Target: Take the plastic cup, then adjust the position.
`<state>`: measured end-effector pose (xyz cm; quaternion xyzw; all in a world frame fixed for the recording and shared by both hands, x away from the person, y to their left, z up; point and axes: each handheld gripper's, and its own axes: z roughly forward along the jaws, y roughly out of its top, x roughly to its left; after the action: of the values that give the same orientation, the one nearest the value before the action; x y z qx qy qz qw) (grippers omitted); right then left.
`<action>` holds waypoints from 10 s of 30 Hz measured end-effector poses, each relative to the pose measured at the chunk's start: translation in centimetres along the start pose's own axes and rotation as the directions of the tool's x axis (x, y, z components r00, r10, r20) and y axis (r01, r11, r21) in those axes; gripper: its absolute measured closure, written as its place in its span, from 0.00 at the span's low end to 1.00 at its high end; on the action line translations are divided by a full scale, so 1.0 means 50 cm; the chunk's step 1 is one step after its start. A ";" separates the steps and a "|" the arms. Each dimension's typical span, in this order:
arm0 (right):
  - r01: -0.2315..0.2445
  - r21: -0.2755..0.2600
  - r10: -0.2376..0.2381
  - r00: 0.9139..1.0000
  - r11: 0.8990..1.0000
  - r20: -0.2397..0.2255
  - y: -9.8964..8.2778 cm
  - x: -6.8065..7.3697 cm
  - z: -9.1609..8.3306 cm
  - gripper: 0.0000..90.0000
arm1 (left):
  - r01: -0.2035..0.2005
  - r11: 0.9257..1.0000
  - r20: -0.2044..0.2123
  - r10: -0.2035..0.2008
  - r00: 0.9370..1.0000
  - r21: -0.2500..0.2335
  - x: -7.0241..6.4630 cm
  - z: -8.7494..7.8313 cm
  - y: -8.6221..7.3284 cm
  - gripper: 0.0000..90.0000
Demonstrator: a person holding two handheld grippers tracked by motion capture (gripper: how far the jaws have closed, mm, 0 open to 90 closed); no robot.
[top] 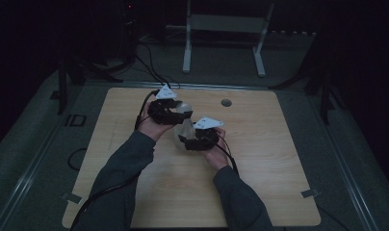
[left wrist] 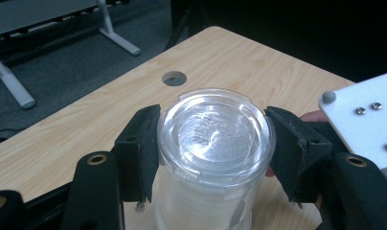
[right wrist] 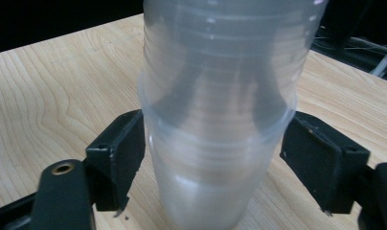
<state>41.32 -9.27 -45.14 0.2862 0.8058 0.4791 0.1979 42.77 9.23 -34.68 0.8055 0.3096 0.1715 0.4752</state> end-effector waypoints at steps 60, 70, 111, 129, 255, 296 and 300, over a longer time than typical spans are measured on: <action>-0.008 -0.050 0.007 1.000 0.999 -0.011 0.008 -0.003 -0.024 0.19 | 0.017 0.995 0.039 -0.014 0.999 -0.096 -0.001 -0.055 0.041 0.46; -0.009 -0.060 0.009 1.000 0.998 -0.011 0.009 -0.005 -0.038 0.19 | 0.019 0.991 0.056 -0.012 0.998 -0.134 -0.003 -0.079 0.058 0.46; 0.026 -0.010 -0.026 0.999 1.000 0.022 0.002 -0.011 -0.129 0.26 | -0.006 0.975 0.094 0.027 0.995 -0.220 -0.015 -0.184 0.064 0.46; 0.042 -0.001 -0.042 0.999 0.999 0.002 0.001 -0.008 -0.153 0.27 | 0.022 0.968 0.131 0.012 0.991 -0.252 -0.007 -0.215 0.021 0.46; 0.004 -0.210 -0.077 0.937 0.978 -0.341 0.055 0.069 -0.175 0.16 | 0.135 0.950 0.347 -0.030 0.937 -0.281 -0.032 -0.167 -0.144 0.46; 0.035 -0.205 -0.108 0.926 0.978 -0.360 0.056 0.087 -0.155 0.18 | 0.143 0.947 0.376 -0.026 0.926 -0.286 -0.042 -0.165 -0.138 0.46; 0.045 -0.198 -0.116 0.925 0.979 -0.363 0.056 0.090 -0.151 0.20 | 0.150 0.944 0.383 -0.027 0.923 -0.293 -0.043 -0.166 -0.137 0.46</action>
<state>34.20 -10.27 -39.35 0.1368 0.7916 0.5892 0.0869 34.13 15.72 -36.54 0.7215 0.2184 0.0406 0.6558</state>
